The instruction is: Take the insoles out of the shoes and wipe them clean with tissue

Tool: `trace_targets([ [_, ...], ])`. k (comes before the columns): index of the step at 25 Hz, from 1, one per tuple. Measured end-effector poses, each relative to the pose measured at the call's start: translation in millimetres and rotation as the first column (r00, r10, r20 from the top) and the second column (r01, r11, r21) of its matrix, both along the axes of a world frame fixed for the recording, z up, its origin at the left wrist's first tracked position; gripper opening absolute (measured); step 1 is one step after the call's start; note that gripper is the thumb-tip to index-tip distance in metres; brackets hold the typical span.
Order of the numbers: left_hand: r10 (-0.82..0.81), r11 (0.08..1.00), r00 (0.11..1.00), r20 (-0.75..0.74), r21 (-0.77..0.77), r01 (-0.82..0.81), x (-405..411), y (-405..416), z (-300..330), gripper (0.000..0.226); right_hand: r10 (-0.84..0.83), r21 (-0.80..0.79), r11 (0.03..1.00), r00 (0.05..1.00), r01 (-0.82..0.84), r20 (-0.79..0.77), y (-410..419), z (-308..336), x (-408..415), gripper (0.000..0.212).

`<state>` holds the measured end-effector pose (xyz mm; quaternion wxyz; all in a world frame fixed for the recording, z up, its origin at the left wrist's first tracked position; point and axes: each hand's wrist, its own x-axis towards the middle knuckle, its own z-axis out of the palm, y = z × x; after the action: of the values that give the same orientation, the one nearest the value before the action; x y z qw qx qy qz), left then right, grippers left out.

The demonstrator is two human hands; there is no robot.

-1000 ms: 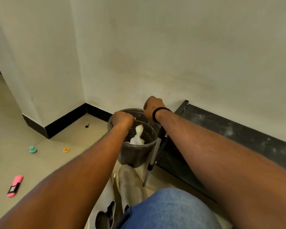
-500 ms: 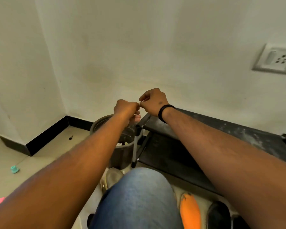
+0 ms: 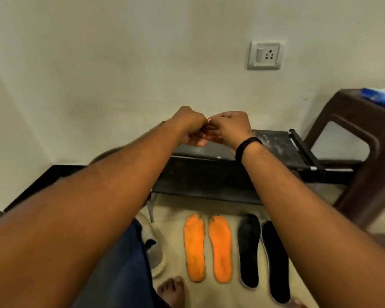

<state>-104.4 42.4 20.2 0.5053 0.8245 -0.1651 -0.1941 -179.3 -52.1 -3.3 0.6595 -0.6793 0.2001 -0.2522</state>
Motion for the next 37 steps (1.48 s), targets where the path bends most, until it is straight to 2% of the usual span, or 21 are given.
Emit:
trace_targets([
  [3,0.048,0.998,0.995,-0.088,-0.040,-0.052,-25.1,-25.7,-59.6,0.019,-0.047,0.123,0.991,0.996,0.057,-0.082,-15.2,-48.7,-25.2,0.005],
  [5,0.099,0.993,0.984,-0.148,-0.055,-0.108,-42.0,-35.8,-107.5,0.019,-0.096,0.072,0.991,0.971,0.114,-0.217,-26.3,-94.9,-26.0,0.005],
  [6,0.133,0.988,0.976,-0.172,-0.053,-0.144,-47.2,-37.7,-134.3,0.018,-0.114,0.054,0.989,0.951,0.135,-0.286,-38.5,-129.7,-18.7,0.013],
  [8,0.177,0.984,0.959,-0.220,0.010,-0.179,-53.7,-36.0,-185.0,0.020,-0.166,0.055,0.978,0.909,0.202,-0.382,-49.4,-189.7,-13.5,0.019],
  [10,0.168,0.985,0.941,-0.293,0.071,-0.154,-60.6,-26.1,-230.4,0.020,-0.137,0.090,0.976,0.877,0.200,-0.460,-31.7,-218.0,-33.2,0.010],
  [13,0.170,0.985,0.903,-0.395,0.094,-0.144,-75.4,-7.5,-277.7,0.007,-0.082,0.214,0.947,0.822,0.241,-0.564,-18.4,-271.2,-58.5,0.023],
  [16,0.279,0.956,0.884,-0.375,0.190,-0.222,-72.7,7.0,-316.9,0.016,-0.103,0.179,0.937,0.727,0.300,-0.679,-19.1,-324.6,-72.5,0.024],
  [19,0.362,0.902,0.891,-0.274,0.342,-0.262,-60.4,11.2,-350.2,0.014,-0.164,-0.041,0.977,0.621,0.208,-0.766,-17.8,-337.8,-75.4,0.008],
  [22,0.357,0.859,0.911,-0.208,0.457,-0.233,-56.5,9.8,-372.1,0.010,-0.168,-0.138,0.986,0.591,0.096,-0.789,-19.7,-348.7,-68.7,0.018],
  [24,0.353,0.841,0.920,-0.170,0.489,-0.232,-60.2,9.7,-375.9,0.009,-0.181,-0.208,0.978,0.542,0.011,-0.821,-16.4,-359.1,-65.9,0.003],
  [26,0.342,0.815,0.932,-0.119,0.532,-0.231,-63.0,10.5,-386.5,0.017,-0.218,-0.284,0.957,0.491,-0.064,-0.843,-12.6,-373.7,-66.6,0.017],
  [27,0.344,0.790,0.933,-0.104,0.569,-0.228,-64.5,11.6,-391.9,0.031,-0.238,-0.315,0.945,0.469,-0.090,-0.850,-10.9,-377.2,-68.2,0.022],
  [29,0.379,0.740,0.918,-0.118,0.634,-0.224,-67.0,13.1,-400.5,0.059,-0.251,-0.343,0.927,0.430,-0.152,-0.867,-8.4,-386.5,-68.6,0.033],
  [31,0.389,0.714,0.913,-0.125,0.667,-0.213,-68.4,13.6,-406.1,0.073,-0.240,-0.336,0.921,0.391,-0.197,-0.888,-4.6,-391.8,-67.5,0.043],
  [35,0.363,0.714,0.922,-0.135,0.676,-0.182,-68.2,11.3,-415.1,0.077,-0.275,-0.354,0.913,0.334,-0.203,-0.901,10.2,-399.8,-62.9,0.046],
  [37,0.370,0.735,0.914,-0.170,0.655,-0.176,-66.1,10.7,-418.2,0.074,-0.269,-0.342,0.923,0.344,-0.174,-0.900,14.9,-401.1,-60.8,0.040],
])
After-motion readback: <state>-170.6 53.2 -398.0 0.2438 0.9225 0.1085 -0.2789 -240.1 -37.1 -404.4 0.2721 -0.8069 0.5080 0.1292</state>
